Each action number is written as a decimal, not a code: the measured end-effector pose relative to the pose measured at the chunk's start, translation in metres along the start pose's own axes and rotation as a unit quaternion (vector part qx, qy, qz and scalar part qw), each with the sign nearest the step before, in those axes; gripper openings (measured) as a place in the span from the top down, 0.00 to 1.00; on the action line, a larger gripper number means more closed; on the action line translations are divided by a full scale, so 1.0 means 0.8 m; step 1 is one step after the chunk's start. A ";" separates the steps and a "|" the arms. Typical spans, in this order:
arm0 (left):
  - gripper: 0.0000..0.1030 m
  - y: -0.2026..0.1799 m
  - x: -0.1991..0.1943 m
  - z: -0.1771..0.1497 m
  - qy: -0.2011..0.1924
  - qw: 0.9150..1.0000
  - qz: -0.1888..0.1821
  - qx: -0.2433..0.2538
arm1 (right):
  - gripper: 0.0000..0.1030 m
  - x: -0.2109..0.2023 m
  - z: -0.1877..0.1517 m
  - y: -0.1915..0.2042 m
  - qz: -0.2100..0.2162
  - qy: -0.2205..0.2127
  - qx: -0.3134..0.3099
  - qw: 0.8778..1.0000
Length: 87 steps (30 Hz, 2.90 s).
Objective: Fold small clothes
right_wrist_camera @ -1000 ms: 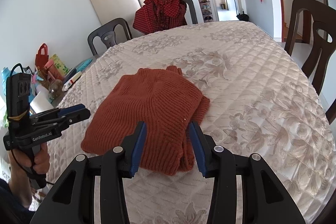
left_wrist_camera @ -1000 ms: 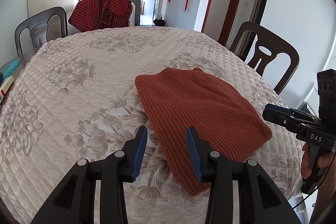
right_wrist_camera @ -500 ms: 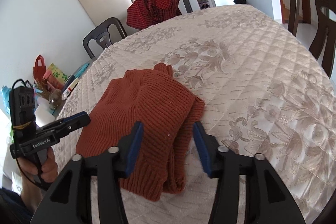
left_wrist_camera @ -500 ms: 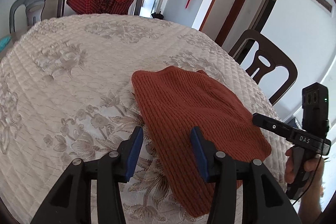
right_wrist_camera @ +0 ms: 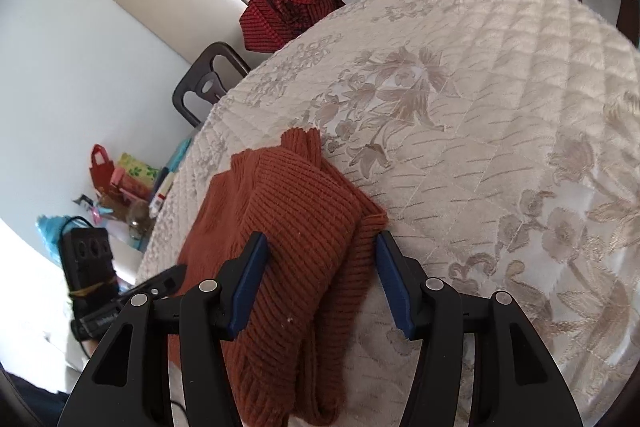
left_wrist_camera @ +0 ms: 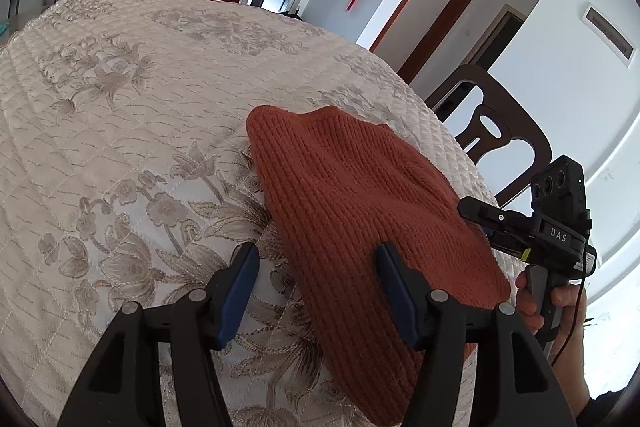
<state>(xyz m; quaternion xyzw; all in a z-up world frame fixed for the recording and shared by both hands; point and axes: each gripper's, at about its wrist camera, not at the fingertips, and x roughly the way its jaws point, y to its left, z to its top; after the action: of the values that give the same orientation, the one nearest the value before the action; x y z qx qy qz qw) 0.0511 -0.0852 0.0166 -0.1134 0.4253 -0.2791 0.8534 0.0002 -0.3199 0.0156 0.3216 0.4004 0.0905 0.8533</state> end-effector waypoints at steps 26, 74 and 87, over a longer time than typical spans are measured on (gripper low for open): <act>0.68 -0.024 -0.015 0.014 -0.018 0.999 -0.020 0.017 | 0.78 -0.014 -0.016 0.033 0.016 -0.009 -0.014 1.000; 0.65 0.181 -0.147 0.037 -0.113 0.985 0.130 -0.011 | 0.79 0.189 0.008 0.252 0.024 0.047 -0.213 0.976; 0.67 0.173 -0.123 0.025 -0.097 0.979 0.180 0.012 | 0.84 0.220 -0.011 0.240 -0.011 0.067 -0.245 0.967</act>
<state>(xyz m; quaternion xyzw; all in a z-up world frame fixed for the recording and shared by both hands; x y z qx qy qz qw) 0.0718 0.0836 0.0346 -0.0518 0.3507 -0.1139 0.9281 0.1302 -0.0938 0.0208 0.0916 0.4257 0.1978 0.8782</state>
